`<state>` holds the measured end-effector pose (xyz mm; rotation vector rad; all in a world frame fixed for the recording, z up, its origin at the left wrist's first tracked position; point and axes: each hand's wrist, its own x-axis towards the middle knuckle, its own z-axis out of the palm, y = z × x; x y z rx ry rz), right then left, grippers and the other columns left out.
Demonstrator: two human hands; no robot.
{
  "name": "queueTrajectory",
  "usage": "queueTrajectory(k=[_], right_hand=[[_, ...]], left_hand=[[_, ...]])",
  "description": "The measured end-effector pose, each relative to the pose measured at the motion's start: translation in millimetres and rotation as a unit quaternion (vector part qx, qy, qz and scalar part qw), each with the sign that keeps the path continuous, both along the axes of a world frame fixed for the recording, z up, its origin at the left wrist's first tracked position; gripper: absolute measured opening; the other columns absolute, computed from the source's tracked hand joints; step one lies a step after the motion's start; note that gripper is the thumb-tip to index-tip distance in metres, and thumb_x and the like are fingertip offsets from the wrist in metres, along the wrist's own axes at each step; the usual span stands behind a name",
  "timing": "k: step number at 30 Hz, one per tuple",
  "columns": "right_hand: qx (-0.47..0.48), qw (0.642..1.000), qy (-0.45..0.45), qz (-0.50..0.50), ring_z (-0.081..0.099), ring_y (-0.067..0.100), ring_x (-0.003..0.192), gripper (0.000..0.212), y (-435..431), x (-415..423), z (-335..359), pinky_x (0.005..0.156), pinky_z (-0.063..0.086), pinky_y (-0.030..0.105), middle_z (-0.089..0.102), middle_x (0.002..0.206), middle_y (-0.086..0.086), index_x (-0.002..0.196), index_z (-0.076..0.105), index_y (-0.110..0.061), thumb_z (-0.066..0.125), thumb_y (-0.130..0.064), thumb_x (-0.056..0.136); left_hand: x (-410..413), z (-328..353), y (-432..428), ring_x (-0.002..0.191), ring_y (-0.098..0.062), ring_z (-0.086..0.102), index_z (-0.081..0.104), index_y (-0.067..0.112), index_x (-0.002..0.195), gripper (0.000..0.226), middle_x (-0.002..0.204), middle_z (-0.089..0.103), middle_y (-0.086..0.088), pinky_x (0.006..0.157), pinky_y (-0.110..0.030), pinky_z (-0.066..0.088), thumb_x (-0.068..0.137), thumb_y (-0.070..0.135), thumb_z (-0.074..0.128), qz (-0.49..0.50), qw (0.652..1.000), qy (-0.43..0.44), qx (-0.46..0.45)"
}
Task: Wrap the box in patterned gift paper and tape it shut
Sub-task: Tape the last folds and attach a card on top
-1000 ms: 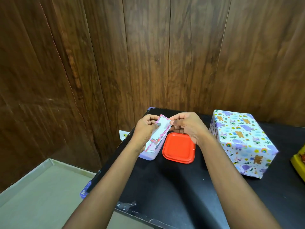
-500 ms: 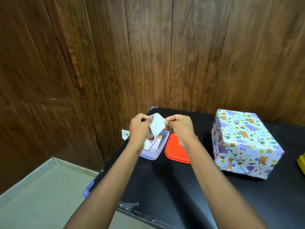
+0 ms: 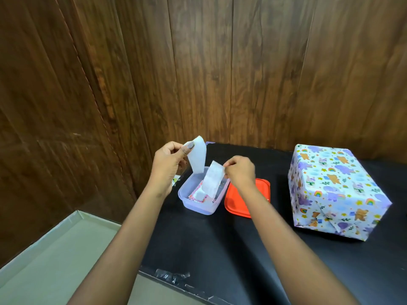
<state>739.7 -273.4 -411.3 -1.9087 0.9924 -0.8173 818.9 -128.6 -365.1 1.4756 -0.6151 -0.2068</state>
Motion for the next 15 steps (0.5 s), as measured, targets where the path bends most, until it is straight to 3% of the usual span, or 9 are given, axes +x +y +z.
queueTrajectory(k=[3, 7, 9, 11, 15], right_hand=[[0.084, 0.993, -0.082, -0.004, 0.064, 0.025, 0.065, 0.031, -6.6, -47.8, 1.3, 0.061, 0.051, 0.031, 0.065, 0.061, 0.007, 0.056, 0.063, -0.015, 0.051, 0.010, 0.071], [0.148, 0.988, 0.019, 0.046, 0.054, 0.013, 0.039, 0.033, -1.5, -104.8, -19.8, 0.037, 0.037, 0.016, 0.057, 0.056, 0.011, 0.053, 0.056, -0.007, 0.049, 0.017, 0.074], [0.158, 0.980, 0.094, 0.073, 0.054, 0.011, 0.042, 0.029, 3.8, -126.3, -28.6, 0.039, 0.036, 0.016, 0.057, 0.059, 0.010, 0.056, 0.056, -0.009, 0.054, 0.011, 0.078], [0.151, 0.979, 0.108, 0.082, 0.052, 0.012, 0.052, 0.024, 7.6, -142.0, -28.6, 0.046, 0.036, 0.018, 0.057, 0.065, 0.006, 0.063, 0.056, -0.011, 0.059, -0.006, 0.086], [0.247, 0.965, -0.027, 0.088, 0.060, 0.012, 0.067, 0.040, 18.1, -182.6, 6.8, 0.063, 0.046, 0.021, 0.068, 0.077, 0.003, 0.081, 0.066, -0.011, 0.048, -0.046, 0.093]], left_hand=[[-12.1, 2.7, -3.0, 0.062, -0.008, 0.048, 0.060, 0.015, 0.078, 0.014, 0.072, 0.059, 0.001, 0.053, -0.018, 0.040, 0.087, 0.025, 0.063, -0.045, 0.997, -0.052, 0.028], [-41.1, -5.0, -15.8, 0.043, -0.003, 0.039, 0.059, 0.014, 0.077, 0.011, 0.052, 0.051, 0.008, 0.043, -0.014, 0.031, 0.087, 0.014, 0.061, -0.189, 0.978, -0.050, 0.072], [-57.6, -13.8, -22.3, 0.042, -0.002, 0.036, 0.056, 0.012, 0.075, 0.013, 0.047, 0.050, 0.011, 0.043, -0.015, 0.028, 0.085, 0.007, 0.062, -0.255, 0.961, -0.058, 0.095], [-70.3, -22.7, -26.0, 0.044, 0.000, 0.039, 0.054, 0.010, 0.076, 0.014, 0.050, 0.053, 0.012, 0.046, -0.013, 0.030, 0.082, 0.001, 0.064, -0.296, 0.942, -0.089, 0.134], [-91.2, -35.8, -32.0, 0.063, -0.009, 0.045, 0.052, 0.011, 0.074, 0.035, 0.065, 0.054, 0.001, 0.058, -0.025, 0.035, 0.058, 0.028, 0.078, -0.330, 0.906, -0.176, 0.197]])
